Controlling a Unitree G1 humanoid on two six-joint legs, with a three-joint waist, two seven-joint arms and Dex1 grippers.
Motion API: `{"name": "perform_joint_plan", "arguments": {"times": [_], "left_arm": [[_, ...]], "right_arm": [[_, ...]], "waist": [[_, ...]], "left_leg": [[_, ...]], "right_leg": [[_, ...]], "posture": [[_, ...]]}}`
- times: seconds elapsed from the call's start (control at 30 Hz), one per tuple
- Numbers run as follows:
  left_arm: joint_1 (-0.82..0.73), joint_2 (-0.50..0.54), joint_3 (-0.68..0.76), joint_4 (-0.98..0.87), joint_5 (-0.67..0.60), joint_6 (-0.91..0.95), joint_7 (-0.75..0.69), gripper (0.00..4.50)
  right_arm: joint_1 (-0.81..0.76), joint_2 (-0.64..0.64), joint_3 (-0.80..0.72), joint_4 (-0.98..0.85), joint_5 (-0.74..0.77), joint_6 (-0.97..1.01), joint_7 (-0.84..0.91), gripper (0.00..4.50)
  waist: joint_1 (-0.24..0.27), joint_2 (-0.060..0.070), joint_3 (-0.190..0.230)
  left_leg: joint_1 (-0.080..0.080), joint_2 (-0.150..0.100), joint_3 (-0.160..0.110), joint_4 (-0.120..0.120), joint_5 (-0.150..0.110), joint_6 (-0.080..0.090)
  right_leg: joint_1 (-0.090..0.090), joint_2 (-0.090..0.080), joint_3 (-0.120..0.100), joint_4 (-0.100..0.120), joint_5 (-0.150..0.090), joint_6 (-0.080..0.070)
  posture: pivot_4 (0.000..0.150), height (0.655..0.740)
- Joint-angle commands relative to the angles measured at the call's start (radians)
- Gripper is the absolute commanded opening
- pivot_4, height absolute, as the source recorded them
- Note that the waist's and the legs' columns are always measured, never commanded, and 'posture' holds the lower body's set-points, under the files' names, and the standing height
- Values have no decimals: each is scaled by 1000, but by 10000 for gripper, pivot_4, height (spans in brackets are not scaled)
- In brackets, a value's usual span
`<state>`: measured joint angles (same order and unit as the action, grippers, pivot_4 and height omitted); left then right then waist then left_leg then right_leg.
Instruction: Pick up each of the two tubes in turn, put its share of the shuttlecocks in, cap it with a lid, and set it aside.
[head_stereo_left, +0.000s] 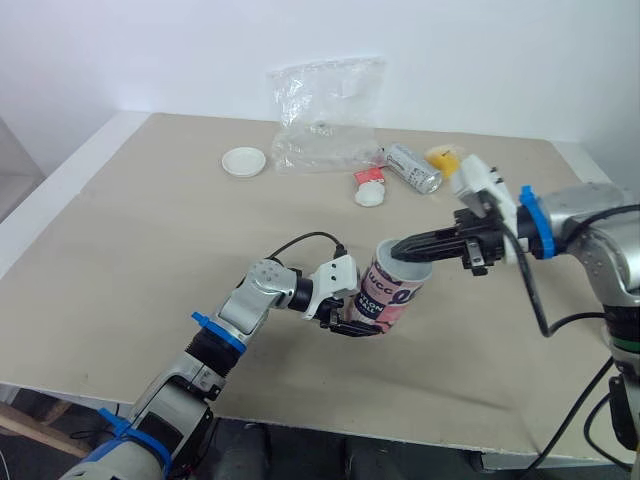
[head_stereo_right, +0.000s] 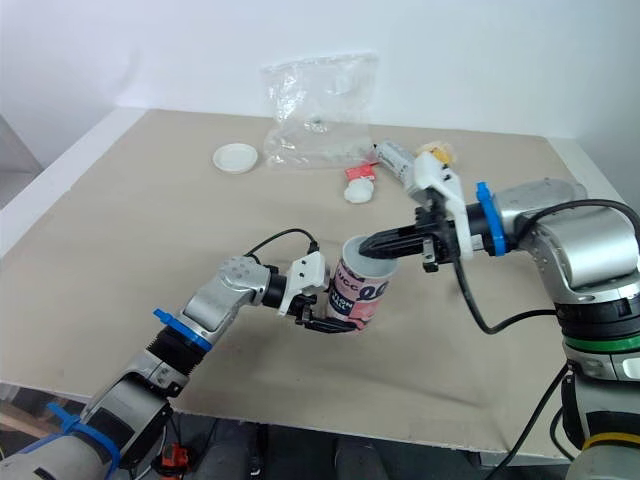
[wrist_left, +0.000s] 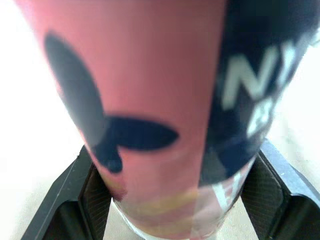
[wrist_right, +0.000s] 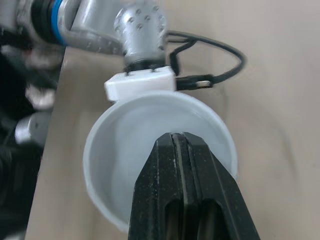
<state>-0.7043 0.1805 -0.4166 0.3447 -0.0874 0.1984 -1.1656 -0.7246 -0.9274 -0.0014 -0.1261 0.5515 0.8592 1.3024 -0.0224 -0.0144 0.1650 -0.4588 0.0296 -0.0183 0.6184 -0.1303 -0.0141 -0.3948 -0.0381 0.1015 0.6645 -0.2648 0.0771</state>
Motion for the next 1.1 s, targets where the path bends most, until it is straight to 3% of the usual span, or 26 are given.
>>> {"name": "perform_joint_plan", "arguments": {"times": [0.03, 0.17, 0.4, 0.57, 0.63, 0.9, 0.93, 0.97, 1.03, 1.07, 1.1], "left_arm": [[24, 26, 3, 31, 22, -2, 17, 32348], [24, 26, 9, 47, 22, -24, 25, 32348], [28, 25, 17, 92, 30, -82, 44, 32348], [41, 20, 43, 114, 17, -128, 59, 32348], [47, 21, 52, 123, 12, -147, 62, 32348], [62, 24, 71, 156, -2, -203, 46, 32348], [61, 22, 76, 159, -7, -209, 46, 32348], [61, 20, 82, 159, -13, -214, 48, 39039], [60, 20, 91, 157, -25, -225, 44, 40798], [59, 22, 94, 154, -29, -227, 39, 44527], [61, 27, 96, 147, -34, -232, 32, 45000]], "right_arm": [[76, 18, -170, -23, 57, -32, -73, 542], [203, 97, -361, -89, 130, -63, -193, 542], [438, 190, -503, -192, 182, -105, -322, 542], [640, 305, -449, -224, 79, -305, -363, 542], [690, 346, -403, -209, 30, -390, -368, 542], [726, 390, -253, -46, -90, -621, -327, 542], [720, 384, -244, -32, -92, -632, -318, 3300], [713, 380, -238, -19, -89, -638, -312, 7334], [699, 374, -226, 2, -90, -661, -296, 10149], [692, 370, -219, 9, -88, -666, -285, 15380], [687, 361, -207, 16, -92, -675, -262, 16976]], "waist": [[0, 0, 0], [0, 0, 1], [-1, -2, 0], [-8, 1, 1], [-10, -4, 1], [-25, -3, 2], [-25, -3, 2], [-25, -2, 2], [-25, -2, 2], [-25, -2, 2], [-23, -2, 2]], "left_leg": [[0, 0, 0, 0, 0, 0], [0, 0, -1, -1, 0, 0], [0, 0, -2, 0, 1, 1], [1, 0, 0, 0, 1, 1], [4, 0, -1, 0, 1, 1], [5, 0, 2, 0, 0, 0], [5, 0, 2, 0, 0, 0], [5, 0, 2, -1, 0, 0], [5, 0, 2, -1, 0, 0], [4, 0, 3, -1, 0, 0], [4, 0, 3, -1, 0, 0]], "right_leg": [[0, 0, 0, 0, 0, 0], [0, 2, 0, 0, 0, 1], [2, 2, 0, -1, 1, 2], [2, 2, 3, -1, 3, 3], [3, 2, 2, -1, 4, 3], [1, -2, 2, -3, 5, 1], [1, -2, 2, -3, 5, 1], [-2, -3, 2, -3, 5, 1], [-2, -3, 2, -3, 6, 0], [-3, -3, 2, -3, 7, 1], [-2, -2, 2, -3, 7, 1]], "posture": [[1500, 7400], [1500, 7400], [1500, 7400], [1500, 7400], [1500, 7400], [1500, 7400], [1500, 7400], [1500, 7400], [1500, 7400], [1500, 7400], [1500, 7400]]}}
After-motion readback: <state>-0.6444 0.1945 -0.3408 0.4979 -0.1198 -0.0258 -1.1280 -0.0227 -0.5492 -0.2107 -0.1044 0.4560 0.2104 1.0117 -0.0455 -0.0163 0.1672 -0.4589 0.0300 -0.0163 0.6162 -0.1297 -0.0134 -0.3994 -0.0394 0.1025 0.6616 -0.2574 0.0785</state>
